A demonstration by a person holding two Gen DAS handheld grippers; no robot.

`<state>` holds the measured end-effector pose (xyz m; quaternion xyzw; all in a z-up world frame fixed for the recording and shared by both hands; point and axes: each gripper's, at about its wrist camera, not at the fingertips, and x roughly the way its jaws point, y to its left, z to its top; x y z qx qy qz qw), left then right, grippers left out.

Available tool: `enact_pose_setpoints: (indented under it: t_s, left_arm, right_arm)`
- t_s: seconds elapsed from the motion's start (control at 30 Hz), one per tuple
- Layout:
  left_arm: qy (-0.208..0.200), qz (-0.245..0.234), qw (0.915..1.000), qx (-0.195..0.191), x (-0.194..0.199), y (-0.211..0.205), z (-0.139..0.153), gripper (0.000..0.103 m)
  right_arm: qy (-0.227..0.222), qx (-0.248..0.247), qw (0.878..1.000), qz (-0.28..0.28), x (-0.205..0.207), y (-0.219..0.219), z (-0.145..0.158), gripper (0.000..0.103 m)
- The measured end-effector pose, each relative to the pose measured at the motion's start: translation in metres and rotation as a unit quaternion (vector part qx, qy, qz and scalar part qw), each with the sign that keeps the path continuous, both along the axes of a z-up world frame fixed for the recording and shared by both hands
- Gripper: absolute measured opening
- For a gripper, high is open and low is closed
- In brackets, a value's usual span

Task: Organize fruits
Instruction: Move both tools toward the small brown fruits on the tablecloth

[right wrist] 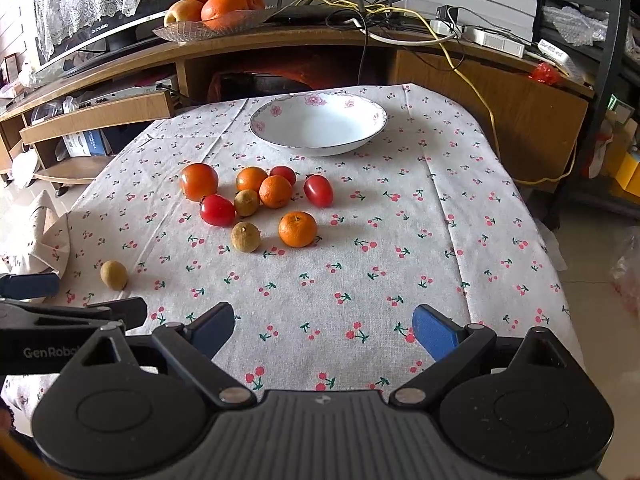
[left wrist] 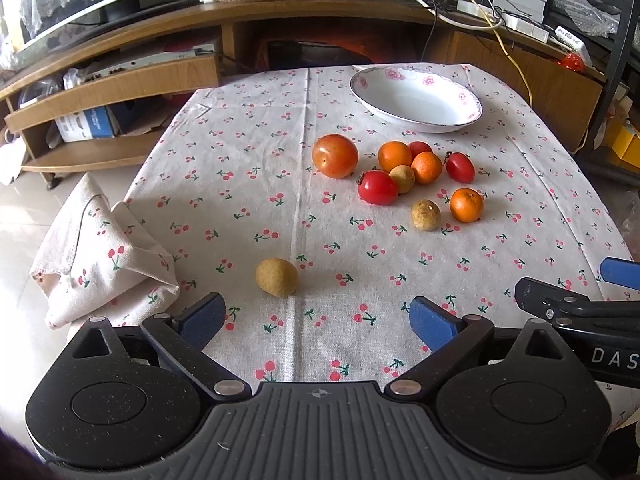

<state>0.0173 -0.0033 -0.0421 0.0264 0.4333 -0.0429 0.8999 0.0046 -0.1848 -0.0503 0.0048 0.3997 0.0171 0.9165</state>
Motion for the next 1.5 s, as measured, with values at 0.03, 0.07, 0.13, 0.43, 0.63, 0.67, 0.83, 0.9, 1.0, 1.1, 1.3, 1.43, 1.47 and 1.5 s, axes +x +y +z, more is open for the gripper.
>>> enact_pose_setpoints:
  t_s: [0.03,0.07,0.13,0.43,0.63,0.67,0.83,0.9,1.0,1.1,1.3,1.43,1.47,1.5]
  left_arm:
    - [0.0,0.0,1.0,0.0,0.0,0.0,0.0,0.1]
    - [-0.001,-0.001,1.0,0.001,0.0,0.0,0.0,0.1]
    - [-0.003,-0.002,1.0,0.003,0.0,0.0,0.001,0.1]
    - [-0.01,-0.006,0.9999,0.009,-0.002,-0.003,0.002,0.098]
    - [-0.011,-0.007,0.9999,0.009,-0.002,-0.003,0.002,0.097]
    - [-0.011,-0.006,0.9999,0.01,-0.002,-0.003,0.002,0.096]
    - [-0.013,-0.01,0.9998,0.013,-0.002,-0.004,0.002,0.094]
    - [-0.013,-0.01,0.9998,0.014,-0.002,-0.004,0.001,0.093]
    - [-0.011,-0.009,0.9997,0.018,-0.001,-0.001,0.0,0.093]
    - [-0.017,-0.011,0.9996,0.02,-0.001,0.005,0.0,0.093]
    - [-0.02,-0.025,0.9993,0.02,0.004,0.016,-0.003,0.093]
    - [-0.017,-0.044,0.9988,0.013,0.012,0.018,-0.008,0.093]
    - [-0.014,-0.047,0.9987,0.012,0.014,0.017,-0.01,0.093]
    - [-0.009,-0.048,0.9987,0.012,0.018,0.017,-0.013,0.09]
  right_arm:
    - [-0.001,-0.001,1.0,0.0,0.0,0.0,0.0,0.098]
    - [-0.001,-0.001,1.0,0.0,0.0,0.0,0.0,0.098]
    - [-0.001,0.0,1.0,0.001,0.0,0.0,0.0,0.098]
    - [-0.002,0.001,1.0,0.0,0.0,-0.001,0.0,0.098]
    - [-0.002,0.001,1.0,0.001,0.0,-0.001,0.0,0.097]
    - [-0.003,0.001,1.0,0.001,0.0,-0.001,0.0,0.097]
    - [-0.002,0.003,1.0,0.005,0.001,0.002,-0.001,0.096]
    - [-0.001,0.002,1.0,0.007,0.002,0.003,-0.002,0.096]
    - [0.002,0.003,1.0,0.014,0.004,0.006,-0.004,0.095]
    - [0.002,0.005,1.0,0.026,0.008,0.011,-0.004,0.095]
    - [0.0,-0.002,0.998,0.064,0.019,0.021,-0.006,0.094]
    - [0.006,0.003,0.997,0.079,0.029,0.02,-0.008,0.094]
    - [0.008,0.006,0.997,0.079,0.031,0.019,-0.008,0.093]
    - [0.009,0.01,0.997,0.078,0.034,0.017,-0.008,0.093]
